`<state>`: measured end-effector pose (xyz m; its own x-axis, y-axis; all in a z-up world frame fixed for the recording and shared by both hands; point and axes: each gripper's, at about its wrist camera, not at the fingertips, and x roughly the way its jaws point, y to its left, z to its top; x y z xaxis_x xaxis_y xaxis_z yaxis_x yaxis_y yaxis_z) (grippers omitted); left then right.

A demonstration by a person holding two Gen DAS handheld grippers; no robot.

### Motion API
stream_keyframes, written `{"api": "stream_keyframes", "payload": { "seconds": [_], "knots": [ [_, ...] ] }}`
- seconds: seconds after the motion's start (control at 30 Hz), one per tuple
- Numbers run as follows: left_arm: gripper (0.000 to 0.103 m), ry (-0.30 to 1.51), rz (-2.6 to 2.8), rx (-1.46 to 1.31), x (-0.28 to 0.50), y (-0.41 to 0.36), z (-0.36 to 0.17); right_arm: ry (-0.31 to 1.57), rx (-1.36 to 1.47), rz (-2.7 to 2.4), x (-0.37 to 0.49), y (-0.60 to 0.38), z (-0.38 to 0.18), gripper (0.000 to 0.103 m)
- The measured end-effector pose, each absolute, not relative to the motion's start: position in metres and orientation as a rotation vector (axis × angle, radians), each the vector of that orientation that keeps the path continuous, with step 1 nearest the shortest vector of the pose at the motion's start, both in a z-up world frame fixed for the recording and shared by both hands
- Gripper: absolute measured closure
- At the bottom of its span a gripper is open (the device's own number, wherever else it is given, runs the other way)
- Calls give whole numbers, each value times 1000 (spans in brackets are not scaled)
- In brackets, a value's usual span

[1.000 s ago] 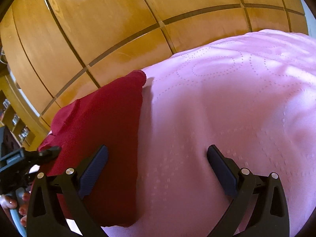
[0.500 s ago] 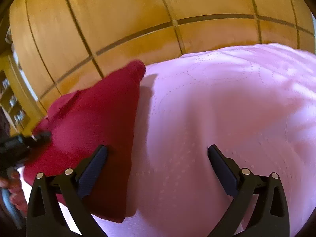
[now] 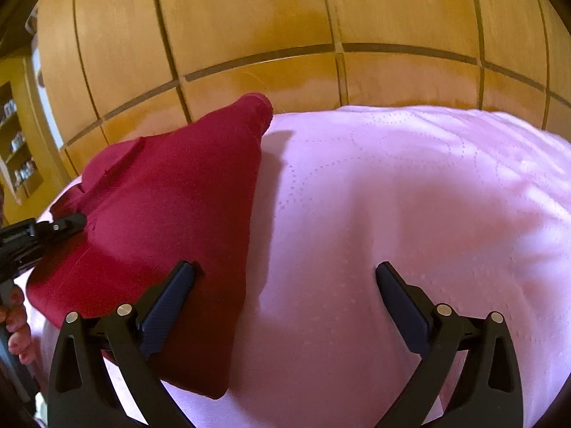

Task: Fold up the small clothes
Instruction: 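Grasp the opposite edge with the left gripper and fold it over, then open the left gripper to release the folded shirt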

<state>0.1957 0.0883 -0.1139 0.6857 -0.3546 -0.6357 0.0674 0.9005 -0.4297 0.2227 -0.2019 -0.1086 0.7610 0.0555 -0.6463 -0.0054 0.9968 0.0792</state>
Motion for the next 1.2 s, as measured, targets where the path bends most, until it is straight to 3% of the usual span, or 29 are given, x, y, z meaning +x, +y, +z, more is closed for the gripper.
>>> {"api": "stream_keyframes", "payload": {
  "seconds": [0.17, 0.23, 0.27, 0.33, 0.5, 0.73, 0.93, 1.03, 1.2],
  "knots": [
    [75, 761, -250, -460, 189, 91, -129, 717, 60, 38, 225, -200, -109, 3],
    [59, 763, -203, -432, 183, 88, -121, 730, 116, 62, 227, -210, -111, 3],
    [57, 757, -190, -425, 178, 87, -116, 737, 156, 77, 228, -216, -112, 3],
    [34, 697, -116, -393, 165, 83, -95, 735, 216, 101, 228, -224, -114, 3],
    [21, 518, -114, -318, 137, 61, -43, 603, 517, 183, 212, -267, -116, 3],
    [18, 619, -314, -112, 149, -20, -43, 545, 554, 98, 205, -274, -111, 3],
    [17, 696, -308, 249, 172, -73, -106, 531, 573, 48, 206, -280, -111, 3],
    [17, 682, -380, 114, 173, -45, -113, 556, 550, 30, 208, -278, -110, 3],
    [17, 662, -393, 121, 170, -42, -113, 705, 412, 33, 230, -258, -105, 3]
  ]
}}
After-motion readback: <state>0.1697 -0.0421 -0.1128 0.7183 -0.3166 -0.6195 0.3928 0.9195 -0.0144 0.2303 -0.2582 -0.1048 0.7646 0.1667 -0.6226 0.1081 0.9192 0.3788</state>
